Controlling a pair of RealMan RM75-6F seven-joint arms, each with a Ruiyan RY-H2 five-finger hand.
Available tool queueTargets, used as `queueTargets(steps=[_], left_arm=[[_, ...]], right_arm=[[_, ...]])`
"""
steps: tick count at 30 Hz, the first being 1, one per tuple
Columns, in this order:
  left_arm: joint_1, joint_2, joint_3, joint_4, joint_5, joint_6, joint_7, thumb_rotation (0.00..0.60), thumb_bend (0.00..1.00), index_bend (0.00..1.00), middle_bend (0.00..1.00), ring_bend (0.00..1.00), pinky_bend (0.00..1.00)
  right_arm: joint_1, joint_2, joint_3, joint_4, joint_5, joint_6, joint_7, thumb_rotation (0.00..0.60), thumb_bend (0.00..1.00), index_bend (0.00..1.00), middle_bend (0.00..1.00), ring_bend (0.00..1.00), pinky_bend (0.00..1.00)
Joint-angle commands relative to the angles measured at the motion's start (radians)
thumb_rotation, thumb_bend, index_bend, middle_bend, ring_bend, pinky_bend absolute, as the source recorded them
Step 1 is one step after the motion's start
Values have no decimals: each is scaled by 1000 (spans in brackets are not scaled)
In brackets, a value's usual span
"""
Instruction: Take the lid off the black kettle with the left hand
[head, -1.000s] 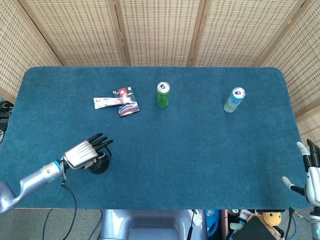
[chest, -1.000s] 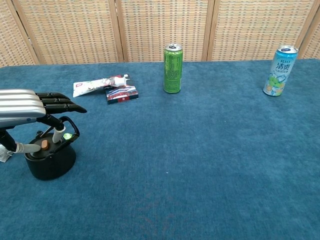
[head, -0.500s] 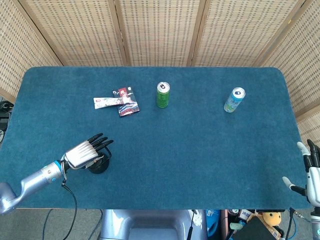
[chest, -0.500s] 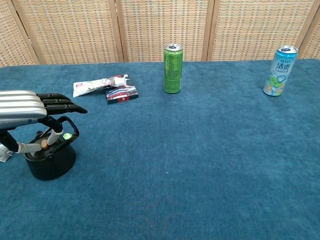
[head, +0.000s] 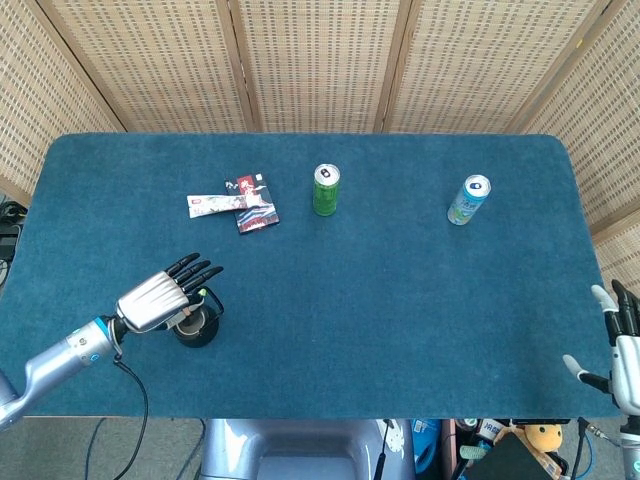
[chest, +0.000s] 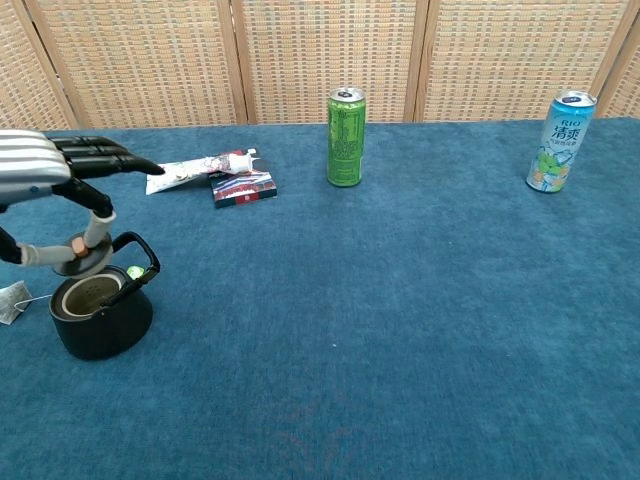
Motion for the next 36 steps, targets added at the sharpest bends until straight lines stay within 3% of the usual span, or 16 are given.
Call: queueTargets(steps=[1, 5, 11, 15, 23, 24, 26, 28, 31, 36], left_arm=[[27, 38, 9, -37, -16, 18, 14, 600, 413, 636, 0, 0, 0], [100, 63, 40, -62, -51, 51, 21, 600, 413, 636, 0, 0, 0], [230, 8, 81, 31, -93, 113, 1, 600, 413, 636, 0, 0, 0], [276, -40, 83, 95, -111, 130, -31, 600, 413, 636, 0, 0, 0], [273, -105, 49, 130, -161, 56, -53, 600, 413, 636, 0, 0, 0], [273, -111, 44, 132, -167, 50, -46, 600, 413, 617, 0, 0, 0], [272, -111, 42, 122, -180, 26, -30, 600, 369, 486, 0, 0, 0], [266, -84, 38, 71, -210, -20, 14, 600, 264, 227, 0, 0, 0], [270, -30, 18, -25, -237, -13, 60, 600, 209, 15, 0, 0, 0], [319, 65, -34, -159, -249, 140, 54, 600, 205, 0, 0, 0, 0]], right_arm=[[-1, 1, -2, -2, -4, 1, 1, 600, 0, 0, 0, 0, 0], [-4, 5, -5, -5, -11, 6, 10, 600, 0, 0, 0, 0, 0], [-8, 12, -11, -12, -26, 11, 25, 600, 0, 0, 0, 0, 0], [-9, 14, -14, -16, -35, 12, 26, 600, 0, 0, 0, 0, 0], [-8, 17, -17, -17, -39, 9, 34, 600, 0, 0, 0, 0, 0], [-8, 18, -17, -17, -39, 9, 35, 600, 0, 0, 0, 0, 0], [-9, 18, -16, -15, -37, 10, 37, 600, 0, 0, 0, 0, 0], [-9, 19, -14, -15, -34, 10, 40, 600, 0, 0, 0, 0, 0], [-10, 20, -15, -16, -35, 11, 41, 600, 0, 0, 0, 0, 0], [-11, 18, -14, -18, -37, 15, 33, 600, 0, 0, 0, 0, 0]])
